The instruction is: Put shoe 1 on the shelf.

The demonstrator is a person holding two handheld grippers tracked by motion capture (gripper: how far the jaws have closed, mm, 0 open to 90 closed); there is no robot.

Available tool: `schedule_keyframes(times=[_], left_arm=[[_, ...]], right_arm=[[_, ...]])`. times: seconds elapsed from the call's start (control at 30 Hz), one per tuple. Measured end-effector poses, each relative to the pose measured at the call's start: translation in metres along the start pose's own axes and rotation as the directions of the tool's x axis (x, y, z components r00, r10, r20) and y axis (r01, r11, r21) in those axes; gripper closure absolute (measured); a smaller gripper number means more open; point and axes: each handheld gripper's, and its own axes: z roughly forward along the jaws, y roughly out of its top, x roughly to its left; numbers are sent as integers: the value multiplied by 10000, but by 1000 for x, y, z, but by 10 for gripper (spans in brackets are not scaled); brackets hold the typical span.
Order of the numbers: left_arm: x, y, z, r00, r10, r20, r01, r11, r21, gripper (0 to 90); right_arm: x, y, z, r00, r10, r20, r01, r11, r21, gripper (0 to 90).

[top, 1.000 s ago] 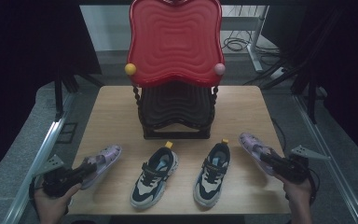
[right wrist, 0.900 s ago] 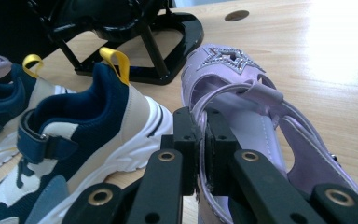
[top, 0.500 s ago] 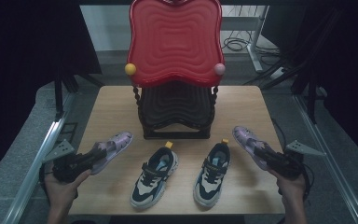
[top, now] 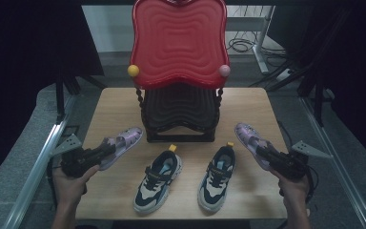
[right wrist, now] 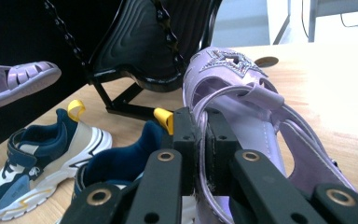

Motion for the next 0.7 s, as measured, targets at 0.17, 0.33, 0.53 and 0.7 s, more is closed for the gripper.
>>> schedule_keyframes(times=[0.17,0.33,0.53,0.7], left_arm=[[-1,5,4,9999,-10,162,11,10000,-22,862],[-4,10,8,9997,67,237,-66,10000,-61,862],[-7,15,11,9994,132,319,-129,9999,-102,862],[-10,18,16,9989,202,429,-197,9997,-124,862]], right_arm=[[10,5,4,9994,-314,-175,313,9995,-63,841],[17,10,8,9988,-349,-345,344,9993,-142,841],[24,12,16,9968,-413,-691,405,9991,-130,841],[29,13,23,9954,-454,-841,449,9990,-74,841]])
